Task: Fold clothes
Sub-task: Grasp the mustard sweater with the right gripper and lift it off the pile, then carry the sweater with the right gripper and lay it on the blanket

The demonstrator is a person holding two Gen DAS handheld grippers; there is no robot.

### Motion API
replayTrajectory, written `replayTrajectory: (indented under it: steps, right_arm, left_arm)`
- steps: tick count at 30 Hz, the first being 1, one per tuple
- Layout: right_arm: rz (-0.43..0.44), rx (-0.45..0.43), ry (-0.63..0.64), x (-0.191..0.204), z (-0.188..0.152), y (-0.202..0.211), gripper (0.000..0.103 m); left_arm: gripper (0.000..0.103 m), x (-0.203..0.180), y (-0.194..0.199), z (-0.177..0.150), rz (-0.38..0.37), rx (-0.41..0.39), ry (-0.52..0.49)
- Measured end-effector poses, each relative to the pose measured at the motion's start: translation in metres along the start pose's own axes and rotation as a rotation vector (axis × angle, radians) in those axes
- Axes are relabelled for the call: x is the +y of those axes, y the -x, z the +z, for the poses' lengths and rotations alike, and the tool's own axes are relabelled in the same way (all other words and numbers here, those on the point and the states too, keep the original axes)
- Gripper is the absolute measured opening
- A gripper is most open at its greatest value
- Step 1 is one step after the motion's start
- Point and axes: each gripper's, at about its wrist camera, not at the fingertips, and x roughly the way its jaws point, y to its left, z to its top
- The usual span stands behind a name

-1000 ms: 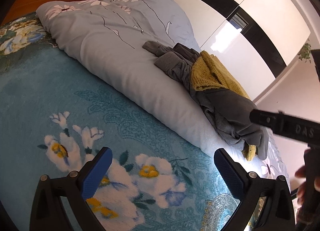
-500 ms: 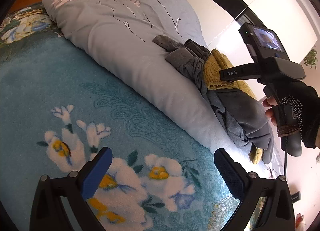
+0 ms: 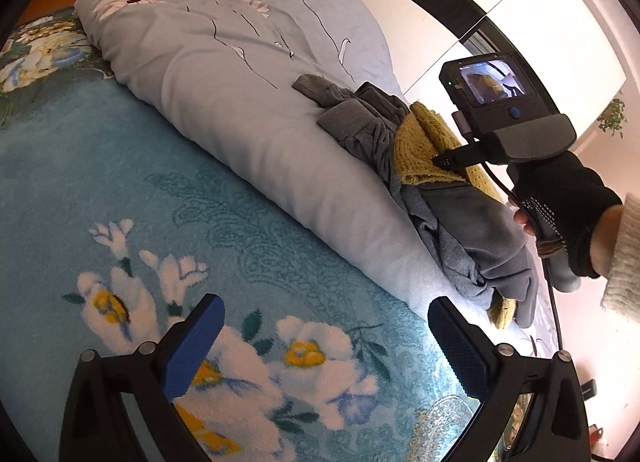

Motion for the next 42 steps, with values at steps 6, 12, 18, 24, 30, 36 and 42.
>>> replayTrajectory:
  steps: [6,12,18,24,30,36,42]
  right_arm:
    - [-0.012,0.076,-0.038,-0.008,0.014,-0.014,0.022]
    - [-0.021,0.061,-0.229,-0.066,0.013,0.001,0.010]
    - [-0.043,-0.055,-0.319,-0.125,0.006,0.050,0.010]
    - [-0.052,-0.109,-0.499,-0.212,-0.020,0.076,0.010]
    - [-0.049,-0.145,-0.627,-0.289,-0.060,0.107,0.010]
    - [-0.007,-0.236,-0.734,-0.347,-0.096,0.151,0.010]
    - [-0.016,-0.393,-0.745,-0.382,-0.132,0.210,0.010]
  left_arm:
    - [0.103,0.009,-0.001,0.002,0.038,0.026,0.025]
    - [0.103,0.012,-0.003,-0.001,0.036,0.042,0.034]
    - [0.103,0.015,0.009,-0.002,0.005,0.035,0.050]
    - [0.103,0.020,0.035,-0.002,-0.009,0.009,0.086]
    - [0.103,0.020,0.065,-0.005,0.036,-0.010,0.087]
    - [0.103,0.016,0.122,-0.012,-0.014,-0.157,0.071]
    - [0.103,0.019,0.165,-0.022,-0.026,-0.226,0.128]
